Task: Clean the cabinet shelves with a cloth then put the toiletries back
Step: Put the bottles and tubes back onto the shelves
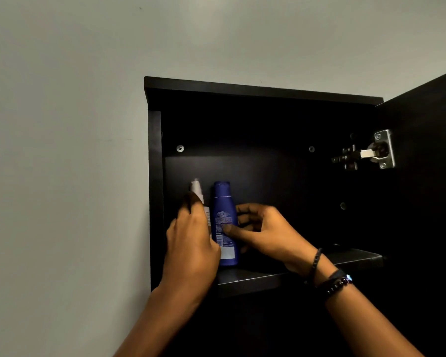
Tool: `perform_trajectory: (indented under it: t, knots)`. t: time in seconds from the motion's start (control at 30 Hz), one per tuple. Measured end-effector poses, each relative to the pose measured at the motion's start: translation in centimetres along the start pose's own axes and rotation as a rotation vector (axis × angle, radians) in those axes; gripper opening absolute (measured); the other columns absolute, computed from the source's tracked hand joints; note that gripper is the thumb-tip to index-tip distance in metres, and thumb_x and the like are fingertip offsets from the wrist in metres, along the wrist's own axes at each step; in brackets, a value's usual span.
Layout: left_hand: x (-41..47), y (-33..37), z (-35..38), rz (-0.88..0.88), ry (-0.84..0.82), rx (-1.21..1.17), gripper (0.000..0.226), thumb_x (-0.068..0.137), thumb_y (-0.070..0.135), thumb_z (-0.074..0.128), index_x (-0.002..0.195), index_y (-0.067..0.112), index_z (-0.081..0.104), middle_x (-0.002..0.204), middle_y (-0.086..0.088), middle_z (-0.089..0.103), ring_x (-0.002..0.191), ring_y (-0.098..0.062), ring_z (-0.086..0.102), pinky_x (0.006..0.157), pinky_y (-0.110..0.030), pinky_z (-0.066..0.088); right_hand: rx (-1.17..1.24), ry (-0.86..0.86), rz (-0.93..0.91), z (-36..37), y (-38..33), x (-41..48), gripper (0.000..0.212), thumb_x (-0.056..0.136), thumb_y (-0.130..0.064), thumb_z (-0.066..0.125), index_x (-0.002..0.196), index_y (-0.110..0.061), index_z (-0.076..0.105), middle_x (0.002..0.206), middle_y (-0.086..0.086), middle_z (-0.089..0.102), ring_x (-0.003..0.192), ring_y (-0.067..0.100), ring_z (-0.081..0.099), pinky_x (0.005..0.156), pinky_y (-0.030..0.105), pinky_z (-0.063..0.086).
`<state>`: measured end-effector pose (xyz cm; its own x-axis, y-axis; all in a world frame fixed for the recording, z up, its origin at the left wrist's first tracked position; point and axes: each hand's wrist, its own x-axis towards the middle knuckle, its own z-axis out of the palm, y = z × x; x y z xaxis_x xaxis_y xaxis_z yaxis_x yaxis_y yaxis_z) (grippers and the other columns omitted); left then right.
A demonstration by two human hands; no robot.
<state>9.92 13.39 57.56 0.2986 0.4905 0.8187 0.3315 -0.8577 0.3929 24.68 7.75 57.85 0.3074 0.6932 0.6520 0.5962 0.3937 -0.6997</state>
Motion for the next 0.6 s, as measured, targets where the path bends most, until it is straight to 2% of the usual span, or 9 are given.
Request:
perform_trajectory:
  t: [0.07, 0.17, 0.27, 0.43, 0.6]
  knots:
    - [-0.4, -0.4, 0.0, -0.017, -0.054, -0.001, 0.068, 0.087, 0.011, 0.06, 0.145, 0.016, 0.025, 0.137, -0.006, 0.041, 0.124, -0.025, 0.046, 0.101, -0.036, 0.044, -0.013, -0.023, 0.02, 0.0, 0.1, 0.0, 0.039, 0.078, -0.015, 0.076, 0.113, -0.019, 0.059, 0.098, 0.003, 0.071, 0.081, 0.014, 0.071, 0.067, 0.032, 0.059]
    - [-1.2, -0.7, 0.0, -0.02, -0.177, 0.038, 0.09, 0.084, 0.018, 0.066, 0.149, 0.019, 0.004, 0.142, -0.005, 0.032, 0.128, -0.024, 0.041, 0.103, -0.034, 0.041, -0.051, -0.031, 0.017, 0.0, -0.1, 0.0, 0.04, 0.076, -0.007, 0.075, 0.109, -0.023, 0.058, 0.103, 0.006, 0.069, 0.087, 0.018, 0.071, 0.07, 0.032, 0.061]
    - [-1.6, -0.9, 0.1, -0.018, -0.175, 0.06, 0.102, 0.083, 0.019, 0.069, 0.146, 0.022, -0.012, 0.142, -0.004, 0.026, 0.128, -0.023, 0.04, 0.101, -0.031, 0.041, -0.096, -0.029, 0.027, 0.2, -0.1, 0.2, 0.042, 0.075, -0.005, 0.074, 0.105, -0.029, 0.056, 0.1, 0.003, 0.068, 0.087, 0.016, 0.07, 0.071, 0.031, 0.06]
    - [-1.8, -0.6, 0.4, 0.012, -0.073, 0.1, 0.099, 0.08, 0.014, 0.068, 0.145, 0.024, -0.006, 0.138, -0.004, 0.02, 0.125, -0.023, 0.038, 0.098, -0.029, 0.04, -0.123, -0.018, 0.013, 0.2, 0.2, 0.1, 0.045, 0.073, -0.01, 0.078, 0.11, -0.025, 0.057, 0.096, 0.001, 0.069, 0.083, 0.012, 0.071, 0.07, 0.03, 0.06]
    - [-1.3, -0.7, 0.7, -0.02, -0.11, 0.127, 0.097, 0.081, 0.015, 0.068, 0.145, 0.023, -0.005, 0.139, -0.009, 0.024, 0.127, -0.026, 0.036, 0.099, -0.032, 0.041, -0.134, -0.033, 0.027, 0.3, -0.1, 0.1, 0.048, 0.072, -0.014, 0.079, 0.113, -0.023, 0.056, 0.096, 0.001, 0.069, 0.082, 0.012, 0.071, 0.069, 0.029, 0.06]
